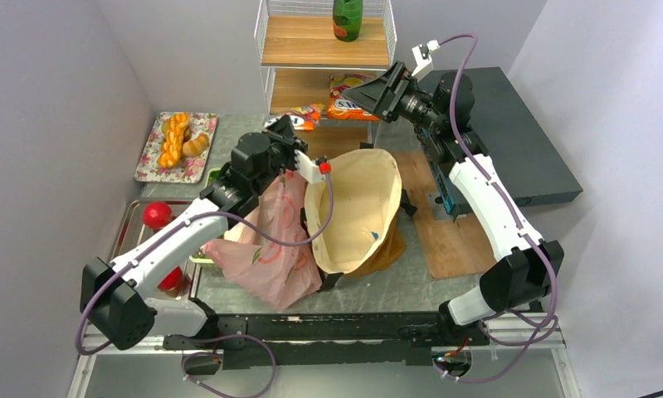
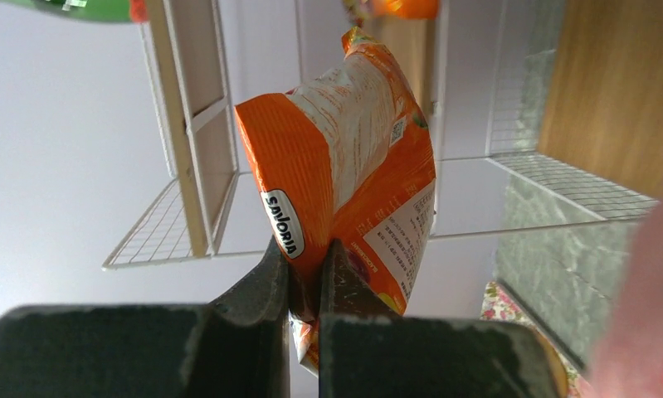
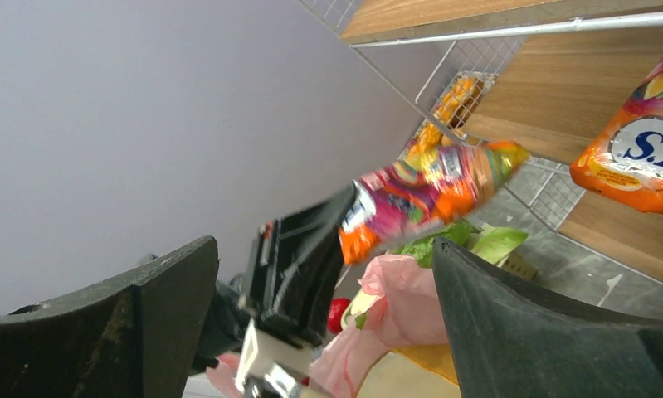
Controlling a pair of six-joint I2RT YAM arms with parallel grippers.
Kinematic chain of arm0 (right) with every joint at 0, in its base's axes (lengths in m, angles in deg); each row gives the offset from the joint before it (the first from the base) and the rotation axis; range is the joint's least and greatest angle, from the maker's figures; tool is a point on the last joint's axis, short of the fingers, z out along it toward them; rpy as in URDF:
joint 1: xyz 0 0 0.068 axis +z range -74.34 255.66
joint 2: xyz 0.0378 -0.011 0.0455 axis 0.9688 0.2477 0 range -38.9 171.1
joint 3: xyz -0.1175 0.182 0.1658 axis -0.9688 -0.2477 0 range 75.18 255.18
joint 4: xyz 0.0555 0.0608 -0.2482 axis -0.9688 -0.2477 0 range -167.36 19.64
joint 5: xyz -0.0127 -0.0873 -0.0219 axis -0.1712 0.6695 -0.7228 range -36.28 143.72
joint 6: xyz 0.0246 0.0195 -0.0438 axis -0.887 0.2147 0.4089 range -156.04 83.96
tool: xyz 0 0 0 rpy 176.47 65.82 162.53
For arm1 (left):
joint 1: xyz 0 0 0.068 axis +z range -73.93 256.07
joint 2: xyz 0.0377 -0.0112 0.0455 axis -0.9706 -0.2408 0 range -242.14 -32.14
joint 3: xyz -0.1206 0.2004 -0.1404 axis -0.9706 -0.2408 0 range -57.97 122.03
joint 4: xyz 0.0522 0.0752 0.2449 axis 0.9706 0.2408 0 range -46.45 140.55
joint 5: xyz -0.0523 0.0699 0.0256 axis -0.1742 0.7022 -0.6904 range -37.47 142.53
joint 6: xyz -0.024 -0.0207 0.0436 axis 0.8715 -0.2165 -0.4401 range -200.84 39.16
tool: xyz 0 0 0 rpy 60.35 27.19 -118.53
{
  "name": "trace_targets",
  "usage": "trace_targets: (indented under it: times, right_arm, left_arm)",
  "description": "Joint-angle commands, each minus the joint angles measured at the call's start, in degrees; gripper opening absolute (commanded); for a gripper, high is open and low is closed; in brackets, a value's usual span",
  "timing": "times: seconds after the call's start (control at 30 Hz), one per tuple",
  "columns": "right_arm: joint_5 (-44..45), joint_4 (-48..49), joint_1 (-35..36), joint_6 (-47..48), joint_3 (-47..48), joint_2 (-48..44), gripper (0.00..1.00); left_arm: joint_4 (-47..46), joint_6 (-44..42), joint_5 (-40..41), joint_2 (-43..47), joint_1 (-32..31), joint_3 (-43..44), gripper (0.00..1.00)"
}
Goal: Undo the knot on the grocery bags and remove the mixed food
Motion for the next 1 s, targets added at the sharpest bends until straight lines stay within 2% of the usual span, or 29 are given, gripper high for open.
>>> trace_targets:
  times: [0.0, 0.4, 0.53, 0.6, 0.7, 0.77, 0.97]
  right_arm:
    - [-0.67, -0.90, -0.10, 5.50, 1.00, -2.53, 1.00]
    - [0.02, -3.32, -0.96, 9.51, 4.25, -2.26, 1.00]
    - [-0.99, -3.11, -1.73, 9.41, 5.77, -2.15, 1.00]
    - [-1.26, -3.16, -2.24, 9.18, 5.85, -2.38, 1.00]
    - [-1.57, -2.61, -3.28, 6.77, 5.68, -2.35, 1.00]
    - [-2.82, -1.71, -4.03, 5.05, 5.60, -1.87, 1.00]
    - [-4.23, -0.38, -5.05, 3.37, 5.71, -0.60, 1.00]
  left_arm:
    - [-7.30, -1.14, -0.56, -1.11, 2.58, 7.52, 0.00]
    - [-10.44, -4.19, -5.48, -14.46, 7.42, 16.21, 0.00]
    - [-5.65, -0.62, -5.62, -19.23, 8.19, 20.45, 0.00]
    - [-1.36, 2.81, -5.46, -21.53, 8.85, 24.50, 0.11]
    - [8.09, 8.97, -7.70, -24.37, 10.09, 33.20, 0.48]
    - [13.12, 12.67, -10.42, -25.47, 11.03, 36.79, 0.63]
    - [18.98, 12.81, -14.94, -26.11, 11.70, 37.62, 0.71]
